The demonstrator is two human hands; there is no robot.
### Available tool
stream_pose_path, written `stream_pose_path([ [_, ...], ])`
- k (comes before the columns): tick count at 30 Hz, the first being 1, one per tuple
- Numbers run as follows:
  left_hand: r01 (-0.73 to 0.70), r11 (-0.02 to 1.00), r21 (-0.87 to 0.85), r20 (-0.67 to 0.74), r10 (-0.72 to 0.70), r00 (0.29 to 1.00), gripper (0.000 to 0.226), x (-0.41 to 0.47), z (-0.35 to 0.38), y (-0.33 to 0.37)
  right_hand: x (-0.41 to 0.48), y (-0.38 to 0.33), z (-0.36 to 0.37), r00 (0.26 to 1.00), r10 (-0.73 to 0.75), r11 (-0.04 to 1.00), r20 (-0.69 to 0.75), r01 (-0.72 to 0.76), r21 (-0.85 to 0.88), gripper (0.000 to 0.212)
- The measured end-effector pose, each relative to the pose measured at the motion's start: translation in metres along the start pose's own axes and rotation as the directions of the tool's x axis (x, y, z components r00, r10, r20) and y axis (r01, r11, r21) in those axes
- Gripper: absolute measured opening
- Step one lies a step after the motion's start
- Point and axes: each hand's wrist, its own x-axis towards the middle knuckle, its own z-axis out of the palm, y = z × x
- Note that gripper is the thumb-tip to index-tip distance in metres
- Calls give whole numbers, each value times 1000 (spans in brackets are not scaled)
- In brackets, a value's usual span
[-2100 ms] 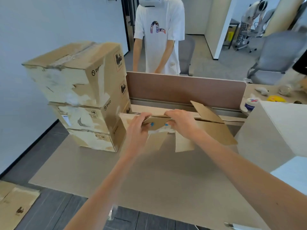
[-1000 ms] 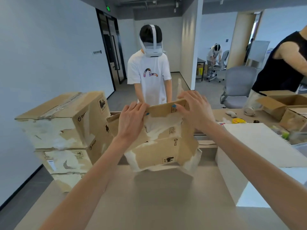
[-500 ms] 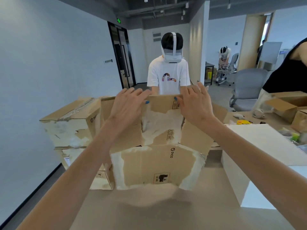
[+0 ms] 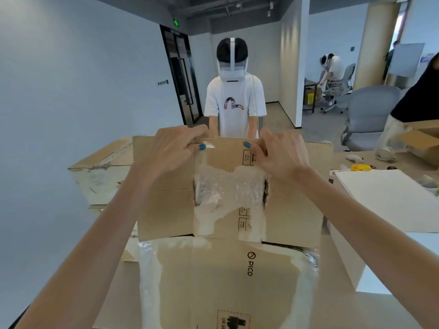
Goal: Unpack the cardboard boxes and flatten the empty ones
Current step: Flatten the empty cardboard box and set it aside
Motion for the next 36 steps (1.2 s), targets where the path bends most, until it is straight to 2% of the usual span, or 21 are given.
stream_pose_path([
  [4,95,971,-217,217,-46,975,37,2,46,-25,-4,2,37,982,11,998,189,-24,65,44],
  [8,185,901,-392,390,-20,921,28,6,112,-47,-19,10,93,947,27,989,320,-73,132,40],
  [13,299,813,-499,553,33,833,11,16,211,-81,-34,18,178,869,70,987,491,-133,95,38],
  [18,388,767,-511,669,72,739,15,32,305,-120,-42,30,264,794,101,979,599,-188,83,41],
  [23,461,735,-497,739,81,669,19,39,390,-150,-54,39,345,753,110,974,649,-212,81,43],
  [25,475,726,-497,741,70,668,12,41,416,-157,-57,43,372,732,114,973,671,-219,73,42],
  [28,423,771,-476,733,81,676,10,43,452,-166,-61,46,408,694,148,973,705,-229,21,42],
  [32,401,788,-466,720,75,690,9,43,488,-174,-68,51,446,610,165,970,775,-244,-14,38],
  [36,272,886,-375,677,61,733,9,37,522,-178,-78,53,474,602,154,968,784,-251,3,37],
])
